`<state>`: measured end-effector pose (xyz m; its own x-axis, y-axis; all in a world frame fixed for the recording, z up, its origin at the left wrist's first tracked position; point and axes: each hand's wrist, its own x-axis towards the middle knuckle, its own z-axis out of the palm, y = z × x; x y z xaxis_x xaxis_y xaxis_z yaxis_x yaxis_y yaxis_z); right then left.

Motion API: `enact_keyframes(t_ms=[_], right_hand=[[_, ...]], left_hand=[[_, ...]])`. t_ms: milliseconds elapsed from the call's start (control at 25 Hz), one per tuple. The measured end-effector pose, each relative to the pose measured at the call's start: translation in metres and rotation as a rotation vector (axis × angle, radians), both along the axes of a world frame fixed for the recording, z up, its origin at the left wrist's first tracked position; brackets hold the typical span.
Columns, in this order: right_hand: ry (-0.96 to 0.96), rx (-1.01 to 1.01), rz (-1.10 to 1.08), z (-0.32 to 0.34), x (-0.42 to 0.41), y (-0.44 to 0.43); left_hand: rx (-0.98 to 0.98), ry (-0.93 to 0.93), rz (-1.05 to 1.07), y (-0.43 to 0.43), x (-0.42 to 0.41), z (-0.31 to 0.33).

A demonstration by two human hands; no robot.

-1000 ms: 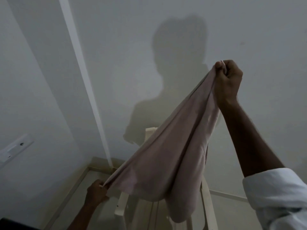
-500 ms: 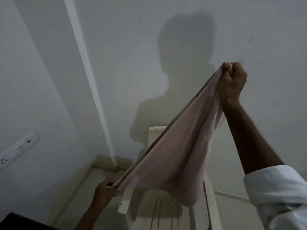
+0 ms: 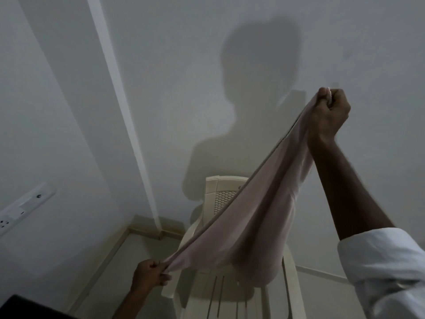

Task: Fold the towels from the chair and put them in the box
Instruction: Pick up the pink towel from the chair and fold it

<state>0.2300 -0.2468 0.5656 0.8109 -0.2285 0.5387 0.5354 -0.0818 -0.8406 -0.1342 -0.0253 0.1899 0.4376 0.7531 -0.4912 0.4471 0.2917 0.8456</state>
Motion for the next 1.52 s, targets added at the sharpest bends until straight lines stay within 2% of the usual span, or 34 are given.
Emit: enact_keyframes(t_ms=[80,120,280,440,600,840,920,1080,1200,1280,1360,1440,1520], right_hand=[[-0.004,-0.012,0.02,-0.005,0.0,0.001],[-0.008,-0.015,0.026,-0.007,0.0,0.001],[-0.029,-0.019,0.066,-0.015,-0.001,-0.005],[-0.049,-0.019,0.083,-0.015,-0.001,-0.019],[-0.044,-0.01,0.089,-0.013,-0.002,-0.032],[-0.058,-0.03,0.111,-0.016,0.001,-0.046],[-0.067,-0.029,0.116,-0.02,0.002,-0.045],[-0.058,-0.02,0.098,-0.02,0.004,-0.045],[-0.049,-0.007,0.092,-0.016,0.005,-0.045],[-0.037,0.001,0.079,-0.013,0.007,-0.045],[-0.043,-0.003,0.077,-0.013,0.009,-0.043],[-0.053,-0.007,0.085,-0.017,0.01,-0.04],[-0.056,-0.003,0.114,-0.023,0.011,-0.034]], left_hand=[[0.211,0.128,0.037,-0.005,0.001,0.004],[0.235,0.133,0.034,-0.006,0.002,0.005],[-0.07,-0.027,0.176,-0.006,0.011,0.018],[-0.078,-0.05,0.167,-0.016,0.013,0.026],[0.125,0.044,-0.025,-0.033,0.012,0.032],[0.393,0.214,-0.112,-0.037,-0.011,0.013],[0.427,0.178,-0.238,-0.037,-0.019,0.006],[0.465,0.057,-0.653,-0.042,-0.027,-0.002],[0.647,0.038,-0.768,-0.053,-0.03,0.003],[0.715,0.031,-0.71,-0.056,-0.04,-0.002],[0.576,0.073,-0.485,-0.051,-0.045,-0.008],[0.187,0.063,-0.225,-0.048,-0.035,-0.003],[-0.181,-0.036,-0.011,-0.043,-0.025,0.005]])
